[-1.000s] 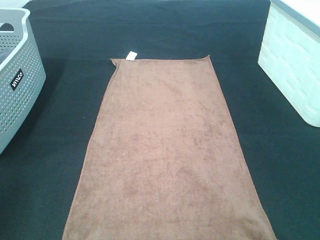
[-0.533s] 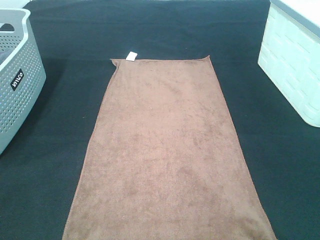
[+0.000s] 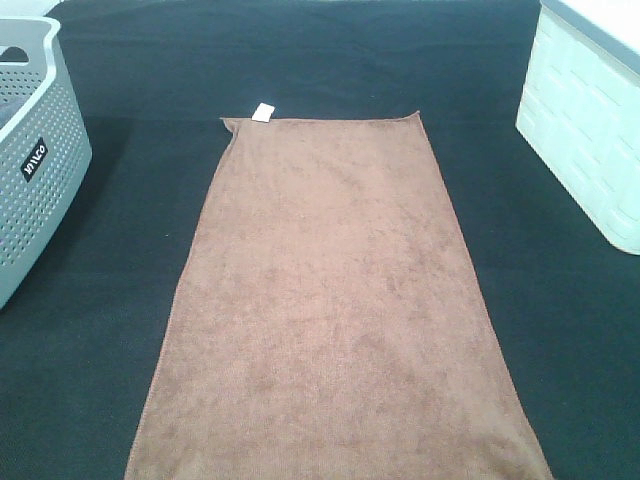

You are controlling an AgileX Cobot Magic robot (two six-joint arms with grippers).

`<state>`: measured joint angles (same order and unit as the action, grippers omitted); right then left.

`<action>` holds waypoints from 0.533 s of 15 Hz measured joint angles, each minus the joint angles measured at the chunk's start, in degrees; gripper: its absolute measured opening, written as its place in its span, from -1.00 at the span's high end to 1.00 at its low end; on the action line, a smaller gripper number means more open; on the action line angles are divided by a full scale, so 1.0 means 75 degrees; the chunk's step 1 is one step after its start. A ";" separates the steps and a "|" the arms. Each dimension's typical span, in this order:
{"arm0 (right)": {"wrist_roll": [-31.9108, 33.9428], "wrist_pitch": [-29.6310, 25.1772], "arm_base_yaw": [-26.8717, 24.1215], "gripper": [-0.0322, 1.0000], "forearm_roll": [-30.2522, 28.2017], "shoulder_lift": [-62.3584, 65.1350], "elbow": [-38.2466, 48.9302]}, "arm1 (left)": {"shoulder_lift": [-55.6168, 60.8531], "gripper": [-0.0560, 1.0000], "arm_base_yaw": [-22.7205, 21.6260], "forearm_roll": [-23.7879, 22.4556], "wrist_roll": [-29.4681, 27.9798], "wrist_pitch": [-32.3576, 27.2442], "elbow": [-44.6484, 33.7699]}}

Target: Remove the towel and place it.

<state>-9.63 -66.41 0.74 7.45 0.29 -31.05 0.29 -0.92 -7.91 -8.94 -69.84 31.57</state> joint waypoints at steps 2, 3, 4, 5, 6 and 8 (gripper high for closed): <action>-0.0023 0.0733 0.0000 -0.51 0.0000 0.0000 0.0145 | 0.0008 -0.65 0.0000 0.0076 0.0023 0.0290 -0.0076; 0.0015 0.0741 0.0000 -0.51 -0.0008 0.0000 0.0244 | 0.0008 -0.65 0.0000 0.0199 0.0107 0.0481 -0.0099; 0.0092 0.0764 0.0000 -0.51 -0.0053 0.0000 0.0290 | 0.0008 -0.65 0.0000 0.0367 0.0229 0.0772 -0.0176; 0.0229 0.0779 0.0000 -0.51 -0.0145 0.0000 0.0298 | 0.0008 -0.65 0.0000 0.0665 0.0458 0.1054 -0.0313; 0.0504 0.0779 0.0000 -0.51 -0.0283 0.0000 0.0313 | 0.0008 -0.65 0.0000 0.1054 0.0924 0.1184 -0.0397; 0.0917 0.0779 0.0000 -0.51 -0.0542 0.0000 0.0313 | 0.0008 -0.65 0.0000 0.1467 0.1367 0.1253 -0.0405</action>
<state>-2.75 -60.56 0.74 3.38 0.29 -28.71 0.34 -0.92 3.09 1.32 -60.45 28.53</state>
